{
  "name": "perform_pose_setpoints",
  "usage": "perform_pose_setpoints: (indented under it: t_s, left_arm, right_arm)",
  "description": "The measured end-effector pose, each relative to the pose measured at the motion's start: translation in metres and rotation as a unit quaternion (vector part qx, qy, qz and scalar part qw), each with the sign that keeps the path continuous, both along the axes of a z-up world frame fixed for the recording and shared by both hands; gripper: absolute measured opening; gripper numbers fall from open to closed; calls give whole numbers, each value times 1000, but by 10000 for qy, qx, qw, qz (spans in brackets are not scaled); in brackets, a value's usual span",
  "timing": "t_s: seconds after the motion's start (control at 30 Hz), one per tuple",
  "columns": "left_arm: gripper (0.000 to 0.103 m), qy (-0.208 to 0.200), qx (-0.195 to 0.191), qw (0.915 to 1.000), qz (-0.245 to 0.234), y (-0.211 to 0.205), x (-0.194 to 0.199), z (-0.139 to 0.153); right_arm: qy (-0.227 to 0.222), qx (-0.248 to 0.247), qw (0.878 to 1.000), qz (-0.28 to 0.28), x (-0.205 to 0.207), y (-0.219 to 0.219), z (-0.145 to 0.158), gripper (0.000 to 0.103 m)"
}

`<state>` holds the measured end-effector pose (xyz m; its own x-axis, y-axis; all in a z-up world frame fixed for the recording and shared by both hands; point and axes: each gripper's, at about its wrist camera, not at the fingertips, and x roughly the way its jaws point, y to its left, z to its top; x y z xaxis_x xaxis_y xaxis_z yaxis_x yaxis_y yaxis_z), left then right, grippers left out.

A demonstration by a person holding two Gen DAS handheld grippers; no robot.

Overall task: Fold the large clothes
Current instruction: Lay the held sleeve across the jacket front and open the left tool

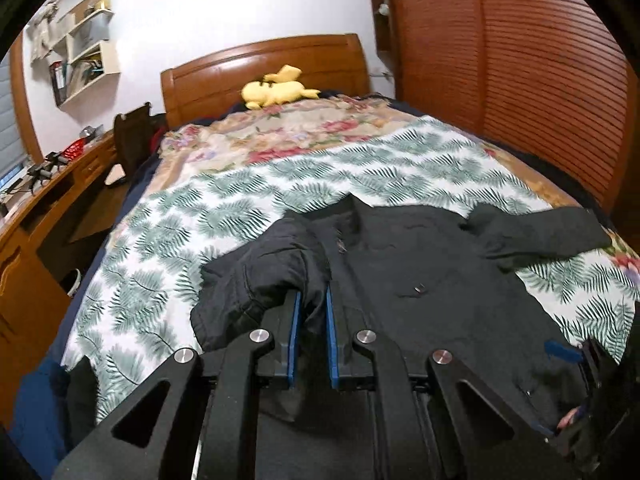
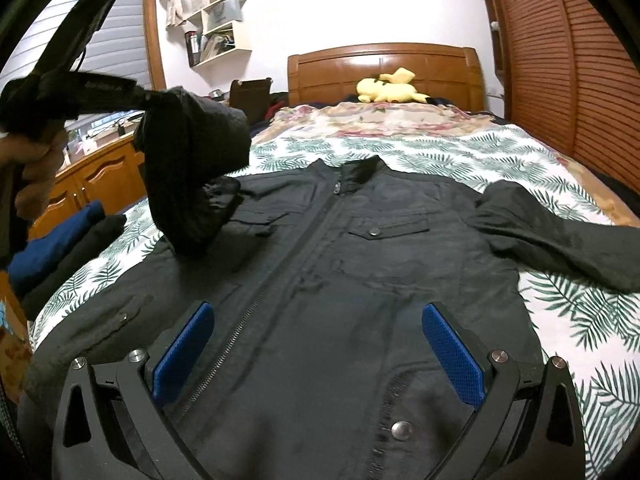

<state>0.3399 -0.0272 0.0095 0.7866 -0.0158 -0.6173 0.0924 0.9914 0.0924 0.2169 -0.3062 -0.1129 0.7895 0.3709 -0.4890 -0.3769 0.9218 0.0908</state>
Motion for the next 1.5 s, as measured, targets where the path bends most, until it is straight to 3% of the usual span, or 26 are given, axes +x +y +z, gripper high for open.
perform_pose_setpoints:
  t_s: [0.07,0.17,0.23,0.37,0.43,0.47,0.77,1.2,1.5]
  left_arm:
    - [12,102,44,9999,-32,-8,-2,-8]
    - [22,234,-71,9996,-126,-14,-9,-20]
    - [40,202,-109,9997,-120,-16,-17,-24]
    - [54,103,-213,9996,-150,-11,-37,-35]
    - [75,108,-273,9994,-175,-8,-46,-40]
    - [78,77,-313,9993,-190,-5,-53,-43]
    - [79,-108,-107,9999,-49,15,-105,-67]
    - [79,-234,-629,9974,279,57,-154,-79]
    - [79,-375,-706,9959,421,77,-170,-76]
  right_arm:
    - [33,38,10000,-21,-2,0,0,103]
    - [101,92,9999,-10,-1,4,4,103]
    - [124,82,9999,0,-1,0,5,103]
    - [168,26,9999,6,-1,0,4,103]
    - [189,5,9998,9,2,0,5,103]
    - [196,-1,9998,9,3,0,5,103]
    - [264,-147,9995,-54,10,7,2,103]
    - [281,-313,9990,-126,16,10,-2,103]
    - [281,-391,9987,-182,16,10,-4,103]
